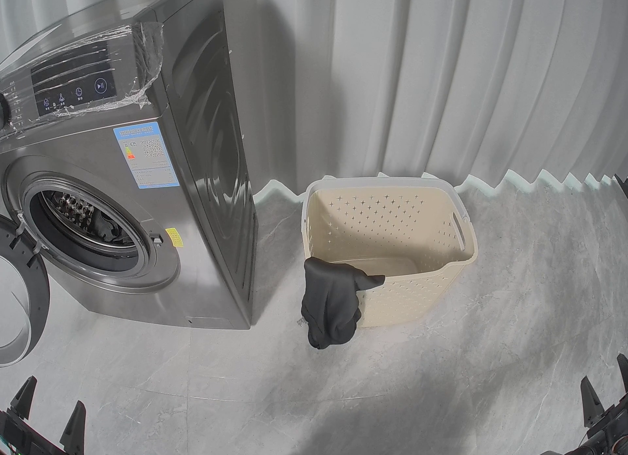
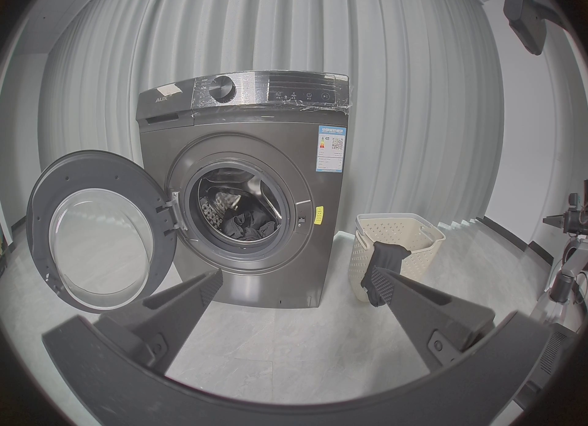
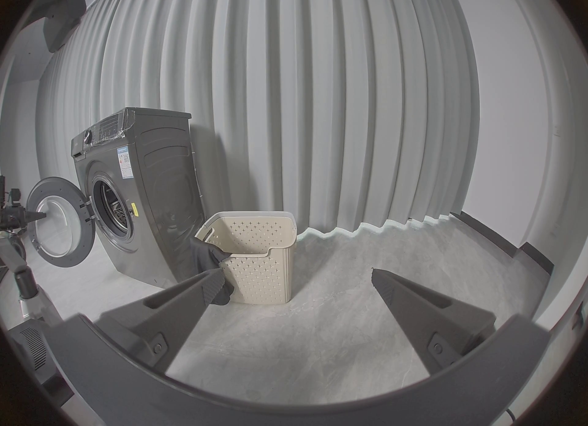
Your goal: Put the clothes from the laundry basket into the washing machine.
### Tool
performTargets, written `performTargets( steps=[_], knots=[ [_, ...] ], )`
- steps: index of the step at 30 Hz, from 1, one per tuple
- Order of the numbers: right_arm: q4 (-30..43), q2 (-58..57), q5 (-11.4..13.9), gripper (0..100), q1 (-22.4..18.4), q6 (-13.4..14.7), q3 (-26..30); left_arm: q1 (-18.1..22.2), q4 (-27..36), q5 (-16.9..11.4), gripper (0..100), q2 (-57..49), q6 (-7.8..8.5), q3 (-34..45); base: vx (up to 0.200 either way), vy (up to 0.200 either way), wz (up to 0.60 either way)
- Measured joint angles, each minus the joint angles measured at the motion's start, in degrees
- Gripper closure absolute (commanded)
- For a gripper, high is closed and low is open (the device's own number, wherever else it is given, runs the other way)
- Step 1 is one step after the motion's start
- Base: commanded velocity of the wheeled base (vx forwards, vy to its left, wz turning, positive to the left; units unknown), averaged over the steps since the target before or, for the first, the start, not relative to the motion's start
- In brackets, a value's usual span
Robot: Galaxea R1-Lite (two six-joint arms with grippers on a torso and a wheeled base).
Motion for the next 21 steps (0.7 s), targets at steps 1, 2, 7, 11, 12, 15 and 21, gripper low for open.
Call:
performTargets(
  steps=[1, 2, 7, 11, 12, 15, 21],
  knots=[
    [0.0, 0.0, 0.0, 0, 0.0, 0.0, 0.0, 0.0, 0.0, 0.0, 0, 0.0, 0.00, 0.0, 0.200, 0.000, 0.00],
    [0.0, 0.0, 0.0, 0, 0.0, 0.0, 0.0, 0.0, 0.0, 0.0, 0, 0.0, 0.00, 0.0, 0.200, 0.000, 0.00],
    [0.4, 0.0, 0.1, 0, 0.0, -0.1, 0.0, 0.0, 0.0, 0.0, 0, 0.0, -0.02, 0.0, 0.160, 0.000, 0.00],
    [0.6, 0.0, 0.2, 0, -0.1, -0.2, 0.0, 0.0, 0.0, 0.0, 0, 0.0, -0.02, 0.0, 0.000, 0.000, 0.00],
    [0.6, 0.0, 0.1, 0, -0.1, -0.2, 0.0, 0.0, 0.0, 0.0, 0, 0.0, -0.02, 0.0, 0.000, 0.000, 0.00],
    [0.7, 0.0, 0.2, 0, 0.0, -0.2, 0.0, 0.0, 0.0, 0.1, 0, 0.0, -0.05, 0.0, 0.000, 0.000, 0.00],
    [0.7, 0.0, 0.2, 0, 0.0, -0.3, 0.0, 0.0, 0.0, 0.0, 0, 0.0, -0.05, 0.0, 0.000, -0.200, 0.00]
  ],
)
